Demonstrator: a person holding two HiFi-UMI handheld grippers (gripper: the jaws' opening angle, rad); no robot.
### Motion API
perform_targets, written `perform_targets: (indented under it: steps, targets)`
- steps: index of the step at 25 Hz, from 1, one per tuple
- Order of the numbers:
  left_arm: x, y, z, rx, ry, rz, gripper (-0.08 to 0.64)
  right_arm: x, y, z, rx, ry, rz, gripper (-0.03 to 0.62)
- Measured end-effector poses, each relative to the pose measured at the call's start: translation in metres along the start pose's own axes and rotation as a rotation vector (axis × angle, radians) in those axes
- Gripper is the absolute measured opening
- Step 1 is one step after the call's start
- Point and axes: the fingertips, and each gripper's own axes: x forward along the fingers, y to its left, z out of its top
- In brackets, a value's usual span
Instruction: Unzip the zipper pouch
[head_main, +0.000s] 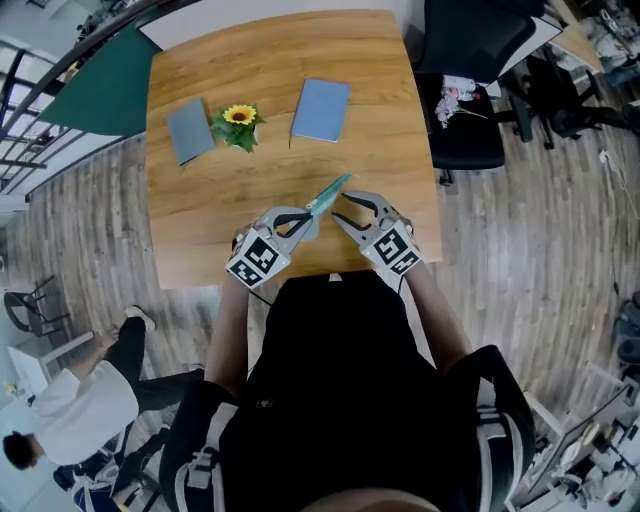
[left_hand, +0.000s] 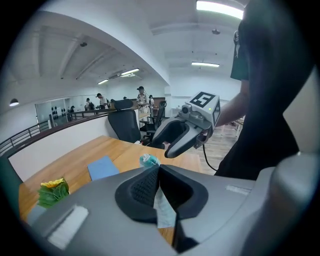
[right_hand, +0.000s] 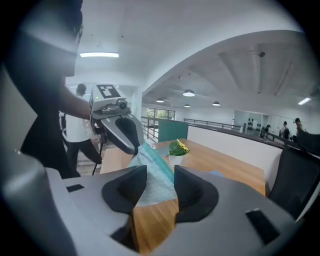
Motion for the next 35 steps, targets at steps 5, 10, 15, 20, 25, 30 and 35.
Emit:
perform_targets:
  steps: [5,10,15,20,25,30,35]
  targets:
    - [0.007,-0.033,0.008,0.041,0.049,-0.026,0.008,-0.010,0.016,0.005,-0.183,0.006,0.093,0.203]
    - [0.016,-0.065,0.010,0.116,0.094,-0.032,0.008,-0.022,0.045,-0.007,-0.233,0.024,0.286,0.177]
    - [0.022,-0.080,0.013,0.103,0.100,0.021,0.008,-0.038,0.057,-0.019,-0.236,0.036,0.354,0.065]
    - [0.025,-0.085,0.017,0.015,0.058,0.112,0.012,-0.047,0.057,-0.020,-0.224,-0.008,0.348,0.039]
    - [0.026,-0.078,0.019,-0.153,-0.023,0.187,0.078,-0.050,0.051,-0.018,-0.238,-0.033,0.317,0.038]
    - [0.040,-0.080,0.025,-0.174,-0.037,0.170,0.141,-0.057,0.049,-0.018,-0.287,-0.048,0.330,0.040]
    - [0.047,-0.076,0.030,-0.140,-0.023,0.131,0.133,-0.056,0.046,-0.020,-0.353,-0.036,0.334,0.043]
